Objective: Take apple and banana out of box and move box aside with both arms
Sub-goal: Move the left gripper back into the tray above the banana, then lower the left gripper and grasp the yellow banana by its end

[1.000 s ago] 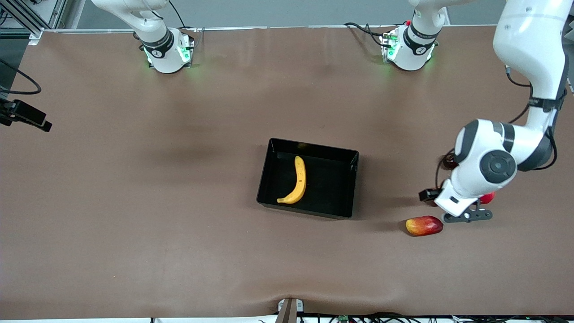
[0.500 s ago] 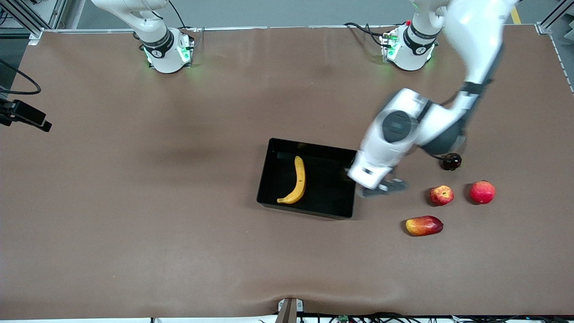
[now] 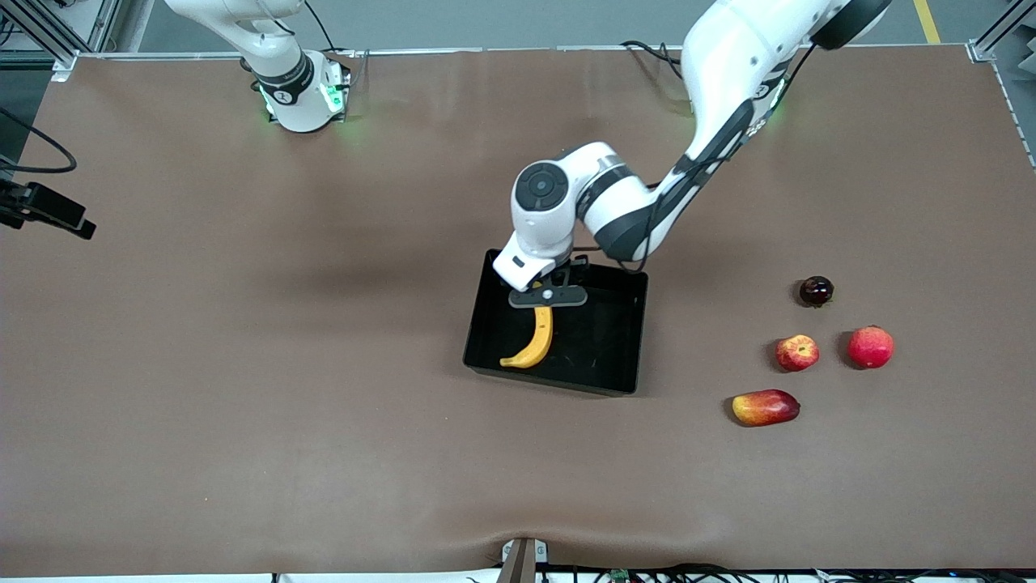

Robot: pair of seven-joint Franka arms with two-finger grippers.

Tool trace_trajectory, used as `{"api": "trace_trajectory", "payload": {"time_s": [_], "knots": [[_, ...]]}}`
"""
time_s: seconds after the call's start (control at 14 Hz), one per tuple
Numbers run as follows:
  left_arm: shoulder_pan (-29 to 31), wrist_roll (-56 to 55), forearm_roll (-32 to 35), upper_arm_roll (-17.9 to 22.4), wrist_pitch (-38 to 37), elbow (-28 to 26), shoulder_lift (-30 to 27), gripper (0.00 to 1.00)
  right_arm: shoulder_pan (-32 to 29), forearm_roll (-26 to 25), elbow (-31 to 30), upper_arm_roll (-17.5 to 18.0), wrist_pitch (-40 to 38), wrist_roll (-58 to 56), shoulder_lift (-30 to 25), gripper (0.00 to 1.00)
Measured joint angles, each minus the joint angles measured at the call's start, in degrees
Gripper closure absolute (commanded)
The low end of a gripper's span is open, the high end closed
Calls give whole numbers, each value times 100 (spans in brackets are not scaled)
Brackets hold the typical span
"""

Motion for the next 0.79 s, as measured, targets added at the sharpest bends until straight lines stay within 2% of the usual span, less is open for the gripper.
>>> {"api": "trace_trajectory", "payload": {"time_s": [0.21, 0.43, 0.57, 0.71, 0.79], "knots": [[-6, 21, 46, 120, 423, 218, 342, 0, 4, 0, -5, 14, 30, 0, 172, 0], [-63, 44, 68, 212, 888, 474, 682, 0, 63, -3, -31, 33, 260, -1, 733, 0], [-316, 83, 77, 495, 937, 625, 833, 0, 111, -6, -15, 33, 327, 6, 983, 0], [-581, 127, 77, 772, 967, 676, 931, 0, 114, -8, 12, 26, 343, 24, 1011, 0], [-641, 135, 77, 824, 1058, 686, 994, 5, 101, -9, 17, 12, 388, 26, 1013, 0]]}}
